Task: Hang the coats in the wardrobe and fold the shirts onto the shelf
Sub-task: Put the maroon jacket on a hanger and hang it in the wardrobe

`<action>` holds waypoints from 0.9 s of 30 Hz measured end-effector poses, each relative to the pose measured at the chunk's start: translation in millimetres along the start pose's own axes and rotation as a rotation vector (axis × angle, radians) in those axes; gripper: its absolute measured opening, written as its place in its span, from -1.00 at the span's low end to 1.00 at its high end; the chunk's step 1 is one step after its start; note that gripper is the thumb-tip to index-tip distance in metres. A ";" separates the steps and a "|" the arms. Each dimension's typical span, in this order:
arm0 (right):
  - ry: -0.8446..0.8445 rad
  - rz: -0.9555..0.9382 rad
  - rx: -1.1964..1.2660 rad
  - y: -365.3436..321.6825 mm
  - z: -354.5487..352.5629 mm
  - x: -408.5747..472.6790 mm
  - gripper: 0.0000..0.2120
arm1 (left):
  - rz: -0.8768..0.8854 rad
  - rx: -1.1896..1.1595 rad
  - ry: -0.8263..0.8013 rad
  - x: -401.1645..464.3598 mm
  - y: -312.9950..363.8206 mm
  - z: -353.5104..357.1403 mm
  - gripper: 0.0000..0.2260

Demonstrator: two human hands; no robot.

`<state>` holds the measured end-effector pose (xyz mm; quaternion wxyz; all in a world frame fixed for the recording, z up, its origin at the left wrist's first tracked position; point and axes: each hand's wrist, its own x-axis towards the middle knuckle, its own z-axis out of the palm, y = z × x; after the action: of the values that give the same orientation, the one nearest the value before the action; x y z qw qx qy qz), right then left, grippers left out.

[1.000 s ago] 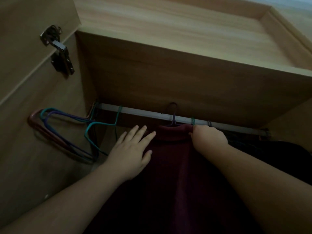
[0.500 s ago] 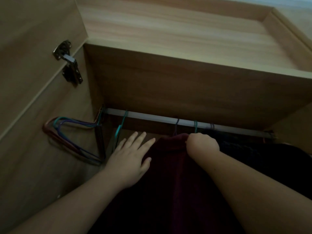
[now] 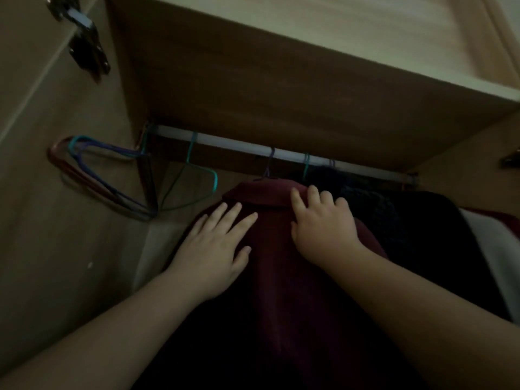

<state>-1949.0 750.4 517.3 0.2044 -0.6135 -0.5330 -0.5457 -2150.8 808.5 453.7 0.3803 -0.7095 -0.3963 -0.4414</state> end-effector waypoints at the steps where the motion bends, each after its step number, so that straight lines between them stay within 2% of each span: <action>1: -0.027 -0.021 0.000 2.5 -2.9 -13.2 -0.38 | -0.001 -0.014 -0.015 -5.1 5.8 -0.9 -0.43; 5: -0.074 -0.069 0.081 18.0 -18.7 -69.7 -0.41 | 0.005 -0.044 -0.061 -30.5 38.4 -19.4 -0.44; 10: -0.053 -0.103 0.233 43.5 -43.7 -142.9 -0.41 | -0.003 -0.046 -0.081 -70.3 79.0 -61.7 -0.44; 20: -0.106 -0.024 0.529 79.2 -81.4 -302.8 -0.40 | -0.095 -0.019 -0.281 -199.6 167.1 -159.2 -0.43; 27: -0.286 0.031 0.668 90.1 -151.2 -441.1 -0.39 | -0.168 -0.129 -0.409 -290.7 224.9 -228.4 -0.44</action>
<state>-1866.2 403.1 204.1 0.3252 -0.5910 -0.6958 -0.2468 -2109.2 450.2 214.6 0.2079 -0.7715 -0.4938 -0.3432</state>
